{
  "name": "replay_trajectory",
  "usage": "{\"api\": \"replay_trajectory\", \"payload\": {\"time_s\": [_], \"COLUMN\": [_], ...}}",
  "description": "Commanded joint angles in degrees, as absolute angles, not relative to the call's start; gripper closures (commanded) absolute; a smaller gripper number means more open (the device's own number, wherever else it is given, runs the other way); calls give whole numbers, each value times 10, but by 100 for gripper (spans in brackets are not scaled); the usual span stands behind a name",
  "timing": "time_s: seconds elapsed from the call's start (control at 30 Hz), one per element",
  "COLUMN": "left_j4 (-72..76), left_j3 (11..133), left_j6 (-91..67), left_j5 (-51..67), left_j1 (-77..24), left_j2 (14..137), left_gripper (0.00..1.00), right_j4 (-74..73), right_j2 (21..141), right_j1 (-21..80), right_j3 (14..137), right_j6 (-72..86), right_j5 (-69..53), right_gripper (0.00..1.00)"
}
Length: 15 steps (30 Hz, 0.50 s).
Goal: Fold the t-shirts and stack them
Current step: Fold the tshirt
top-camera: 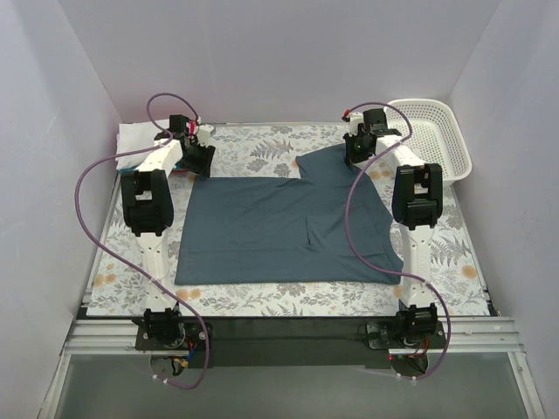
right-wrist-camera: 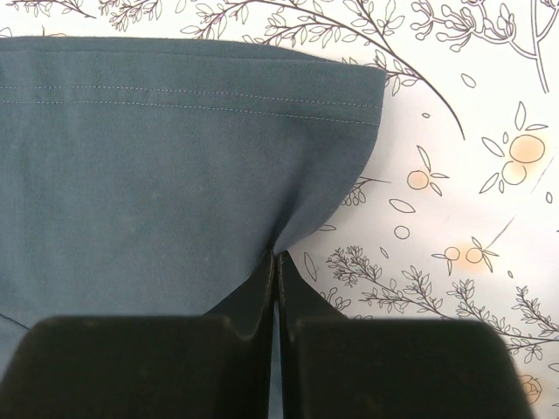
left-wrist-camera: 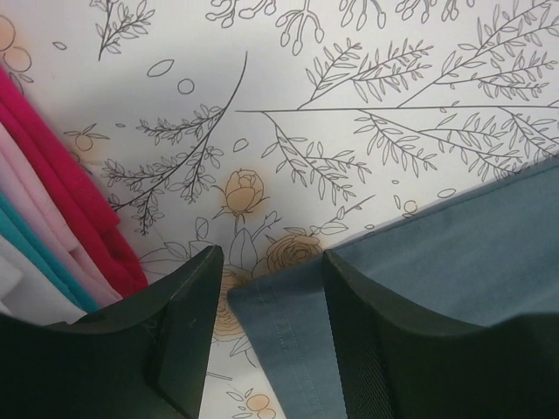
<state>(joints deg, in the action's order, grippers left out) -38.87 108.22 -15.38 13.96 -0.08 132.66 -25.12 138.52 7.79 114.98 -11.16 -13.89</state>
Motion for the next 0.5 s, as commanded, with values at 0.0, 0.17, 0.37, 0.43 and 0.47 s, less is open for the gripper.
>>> {"api": "replay_trajectory", "payload": {"time_s": [0.0,0.17,0.37,0.43,0.47], "left_j4": [-428,-458,-504,-525,-529], "left_j3": [1128,1156,1186,1190,1191], "left_j6": [-134,-130,-83,-56,-48], "left_j5": [170,219,258,269,270], "left_j1": [-1,27,31,31,31], "left_j2": [1332,1339,1349,1353,1357], "left_gripper": [53,53,51,51,51], "right_j4": [-268,-268,-271,-271,-271], "right_j2": [1368,1368,1369,1369,1369], "right_j1": [81,81,82,82,81], "right_j3": [1167,1168,1171,1170,1170], "right_j6": [-120,-120,-120,-120,-120], "right_j5": [-146,-148,-149,-149,-150], "right_gripper": [99,99,99,99,99]}}
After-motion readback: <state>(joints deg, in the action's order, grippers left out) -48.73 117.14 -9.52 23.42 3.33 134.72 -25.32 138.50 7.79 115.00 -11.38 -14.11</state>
